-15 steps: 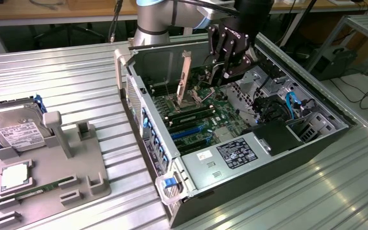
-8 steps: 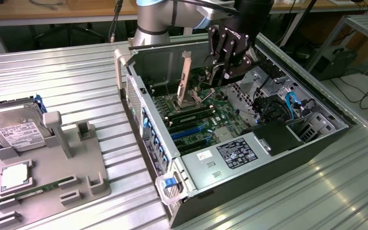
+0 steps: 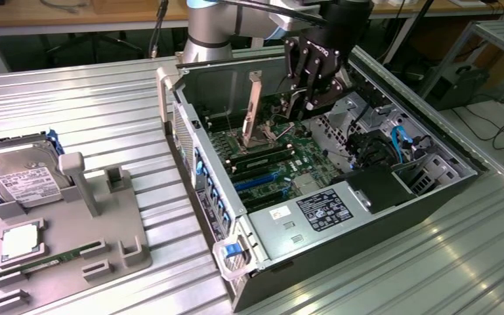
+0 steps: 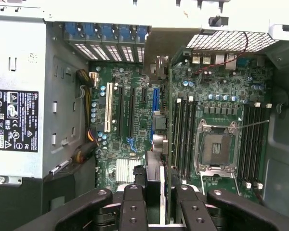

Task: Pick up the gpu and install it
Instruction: 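Insert the gpu into the slot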

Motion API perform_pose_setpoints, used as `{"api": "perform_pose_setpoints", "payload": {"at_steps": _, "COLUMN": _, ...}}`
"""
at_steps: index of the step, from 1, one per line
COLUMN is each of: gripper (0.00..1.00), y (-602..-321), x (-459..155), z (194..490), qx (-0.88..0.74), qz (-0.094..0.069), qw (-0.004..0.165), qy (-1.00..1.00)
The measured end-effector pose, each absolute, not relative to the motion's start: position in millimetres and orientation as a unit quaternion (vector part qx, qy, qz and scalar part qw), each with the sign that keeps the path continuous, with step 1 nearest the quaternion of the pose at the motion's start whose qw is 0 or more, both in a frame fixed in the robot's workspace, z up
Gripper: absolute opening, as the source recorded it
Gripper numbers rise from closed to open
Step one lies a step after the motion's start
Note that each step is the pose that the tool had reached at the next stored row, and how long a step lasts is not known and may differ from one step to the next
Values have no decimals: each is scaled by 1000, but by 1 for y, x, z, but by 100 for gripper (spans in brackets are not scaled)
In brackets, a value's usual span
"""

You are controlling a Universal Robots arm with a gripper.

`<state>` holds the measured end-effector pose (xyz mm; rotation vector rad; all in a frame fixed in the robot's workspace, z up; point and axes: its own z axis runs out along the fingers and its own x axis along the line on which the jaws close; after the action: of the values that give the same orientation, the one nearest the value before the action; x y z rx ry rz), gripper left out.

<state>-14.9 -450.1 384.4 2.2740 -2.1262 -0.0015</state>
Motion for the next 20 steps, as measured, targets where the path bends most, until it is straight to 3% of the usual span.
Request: {"api": "perform_pose_setpoints", "payload": {"at_steps": 20, "gripper": 28, "y": -450, "x": -15, "z": 375, "qx": 730, "qz": 0, "qw": 14, "qy": -683}}
